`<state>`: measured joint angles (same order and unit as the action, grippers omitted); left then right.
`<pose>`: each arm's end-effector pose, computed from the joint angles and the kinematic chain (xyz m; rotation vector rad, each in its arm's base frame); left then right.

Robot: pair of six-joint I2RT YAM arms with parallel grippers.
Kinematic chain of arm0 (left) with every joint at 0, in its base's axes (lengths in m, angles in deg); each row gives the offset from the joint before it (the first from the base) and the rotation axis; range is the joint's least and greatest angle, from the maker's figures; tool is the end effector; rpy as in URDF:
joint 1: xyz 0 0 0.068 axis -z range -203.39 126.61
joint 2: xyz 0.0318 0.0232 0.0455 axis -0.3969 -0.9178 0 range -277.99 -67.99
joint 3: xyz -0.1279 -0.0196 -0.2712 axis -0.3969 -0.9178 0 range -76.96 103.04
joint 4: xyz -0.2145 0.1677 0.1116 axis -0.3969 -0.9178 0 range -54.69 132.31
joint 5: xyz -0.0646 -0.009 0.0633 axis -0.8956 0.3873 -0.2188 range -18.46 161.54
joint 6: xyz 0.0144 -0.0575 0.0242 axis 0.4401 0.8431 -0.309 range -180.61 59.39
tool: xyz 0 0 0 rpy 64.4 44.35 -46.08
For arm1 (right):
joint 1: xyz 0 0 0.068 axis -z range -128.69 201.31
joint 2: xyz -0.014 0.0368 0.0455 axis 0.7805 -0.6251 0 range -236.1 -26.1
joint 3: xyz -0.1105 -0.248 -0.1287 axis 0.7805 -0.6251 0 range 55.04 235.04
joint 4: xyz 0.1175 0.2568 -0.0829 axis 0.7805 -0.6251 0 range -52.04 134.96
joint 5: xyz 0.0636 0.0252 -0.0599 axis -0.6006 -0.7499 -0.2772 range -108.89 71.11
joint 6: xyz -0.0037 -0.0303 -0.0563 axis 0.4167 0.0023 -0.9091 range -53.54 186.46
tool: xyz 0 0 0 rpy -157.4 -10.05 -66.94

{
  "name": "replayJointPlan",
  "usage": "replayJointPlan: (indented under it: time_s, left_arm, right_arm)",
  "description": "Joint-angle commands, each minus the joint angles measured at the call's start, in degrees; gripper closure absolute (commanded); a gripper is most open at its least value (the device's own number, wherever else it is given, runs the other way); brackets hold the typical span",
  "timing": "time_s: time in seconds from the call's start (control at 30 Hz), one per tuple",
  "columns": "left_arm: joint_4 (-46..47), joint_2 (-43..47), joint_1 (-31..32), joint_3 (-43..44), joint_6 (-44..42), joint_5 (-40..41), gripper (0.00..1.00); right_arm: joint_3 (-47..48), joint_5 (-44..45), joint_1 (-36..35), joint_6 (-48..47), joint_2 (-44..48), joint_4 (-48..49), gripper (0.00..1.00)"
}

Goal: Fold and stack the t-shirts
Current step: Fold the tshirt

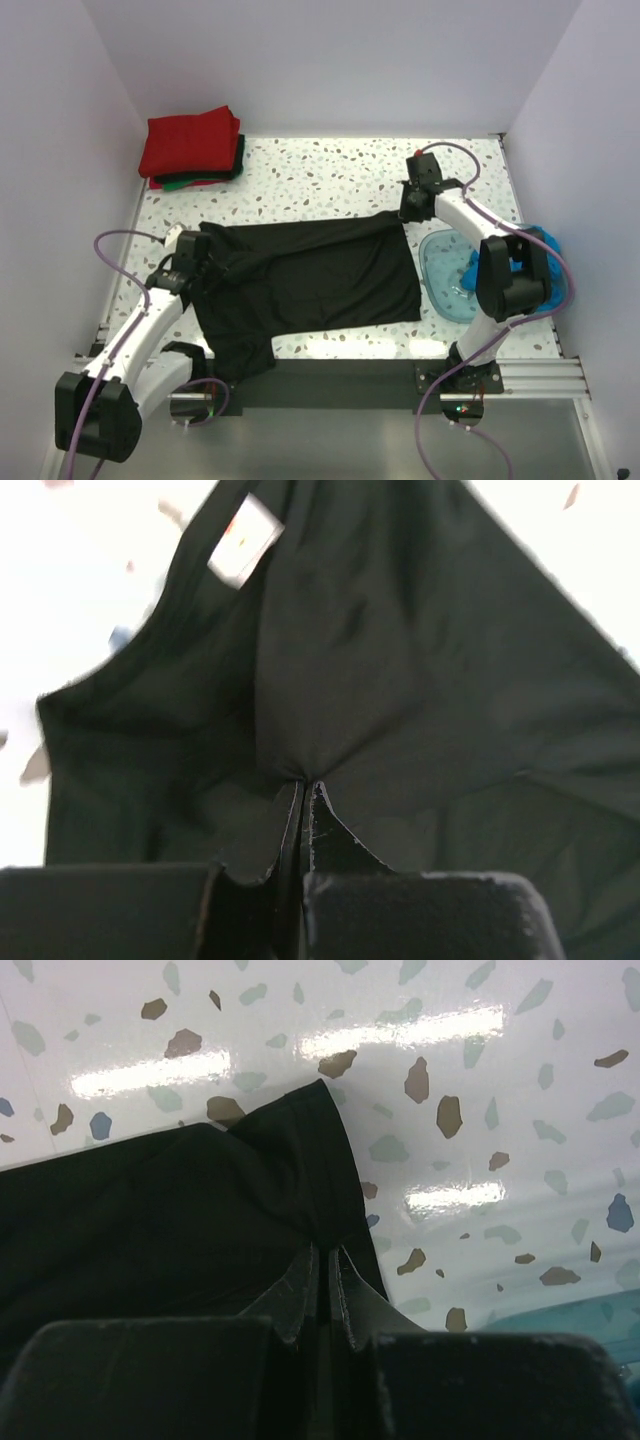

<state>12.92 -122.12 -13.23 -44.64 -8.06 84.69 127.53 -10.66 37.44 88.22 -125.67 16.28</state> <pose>0.2060 -0.0254 0.2070 -0.9751 2.2403 -0.2070 0.4038 0.0925 0.2262 0.2300 2.5199 0.0650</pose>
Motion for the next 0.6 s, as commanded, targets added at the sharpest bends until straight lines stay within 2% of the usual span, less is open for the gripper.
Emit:
replayJointPlan:
  time_s: [0.0,0.03,0.07,0.1,0.13,0.17,0.2,0.3,0.37,0.5,0.57]
  left_arm:
    - [-5.0,3.3,0.0,-3.5,2.8,-2.3,1.0]
    - [-6.0,4.1,0.0,-3.6,3.0,-1.4,0.96]
    - [-8.3,5.4,0.0,-3.5,3.0,-0.7,0.68]
    - [-9.5,6.0,0.0,-2.7,3.1,0.2,0.45]
    - [-10.6,6.6,0.0,-2.1,3.2,1.7,0.25]
    - [-12.4,7.2,0.0,-1.4,3.0,2.3,0.11]
    - [-12.9,7.5,0.0,0.2,2.7,2.8,0.0]
    - [-13.9,7.8,0.0,3.5,1.9,3.4,0.0]
    - [-12.4,6.7,0.1,4.9,1.6,3.5,0.0]
    - [-8.3,1.8,0.0,9.6,0.1,2.7,0.0]
    - [-4.1,-2.5,0.0,11.7,-1.3,1.8,0.0]
  right_arm:
    - [-1.0,-0.1,-0.1,-0.8,1.0,1.1,1.0]
    - [-1.1,-0.3,0.0,-0.9,0.6,0.7,1.0]
    - [-1.3,-0.4,-0.1,-0.8,0.6,0.6,0.99]
    - [-1.4,-0.7,-0.1,-0.7,0.5,0.4,0.93]
    - [-1.5,-0.8,-0.2,-0.7,0.5,-0.1,0.9]
    - [-1.6,-0.9,-0.1,-0.7,0.6,-0.3,0.85]
    - [-1.7,-0.8,-0.1,-0.7,0.7,-0.6,0.72]
    - [-1.0,-0.4,-0.1,-0.8,1.7,-1.9,0.53]
    - [0.2,-0.1,-0.2,-0.9,2.4,-2.4,0.44]
    - [2.7,-1.1,-0.3,-2.5,3.2,-3.8,0.32]
    - [4.1,-5.2,-0.5,-3.2,2.9,-2.8,0.3]
